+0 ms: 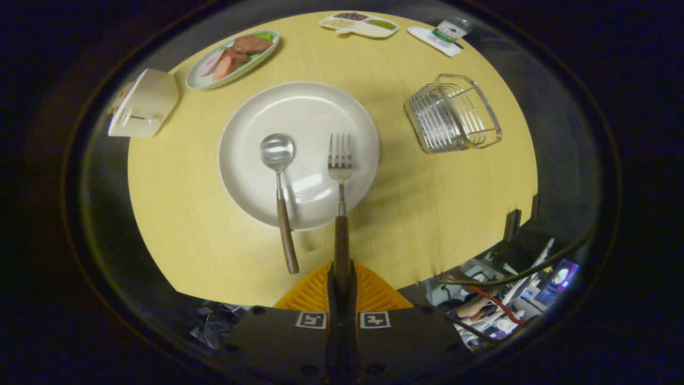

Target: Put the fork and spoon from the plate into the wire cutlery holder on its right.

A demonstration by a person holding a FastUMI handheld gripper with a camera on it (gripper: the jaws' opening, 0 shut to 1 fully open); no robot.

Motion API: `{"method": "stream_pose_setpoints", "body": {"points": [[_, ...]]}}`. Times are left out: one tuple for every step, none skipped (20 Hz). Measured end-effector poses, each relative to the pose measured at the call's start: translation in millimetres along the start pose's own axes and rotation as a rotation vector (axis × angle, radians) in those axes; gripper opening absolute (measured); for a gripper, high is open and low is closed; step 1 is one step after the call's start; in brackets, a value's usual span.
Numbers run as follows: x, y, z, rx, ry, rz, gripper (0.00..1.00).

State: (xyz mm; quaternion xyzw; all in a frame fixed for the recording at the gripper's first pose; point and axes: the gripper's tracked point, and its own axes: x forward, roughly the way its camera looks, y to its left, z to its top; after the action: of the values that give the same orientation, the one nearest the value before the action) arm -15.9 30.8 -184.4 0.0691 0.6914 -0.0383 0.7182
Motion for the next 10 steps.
{"method": "stream_pose_setpoints", "body": {"points": [[-7,-1,-2,0.009,0.004,0.0,0.09],[-16,-4,-2,0.016,0.009,0.005,0.09],[-26,-6,-2,0.022,0.013,0.007,0.09],[-35,-10,-1,0.029,0.017,0.01,0.09],[-43,-13,0,0.038,0.019,0.013,0.08],[-51,-18,3,0.054,0.017,0.015,0.09],[-59,-25,7,0.079,0.016,0.019,0.09],[-66,-30,10,0.106,0.011,0.022,0.09],[-73,-39,16,0.136,0.003,0.025,0.09],[-76,-49,24,0.165,-0.001,0.026,0.09]]}}
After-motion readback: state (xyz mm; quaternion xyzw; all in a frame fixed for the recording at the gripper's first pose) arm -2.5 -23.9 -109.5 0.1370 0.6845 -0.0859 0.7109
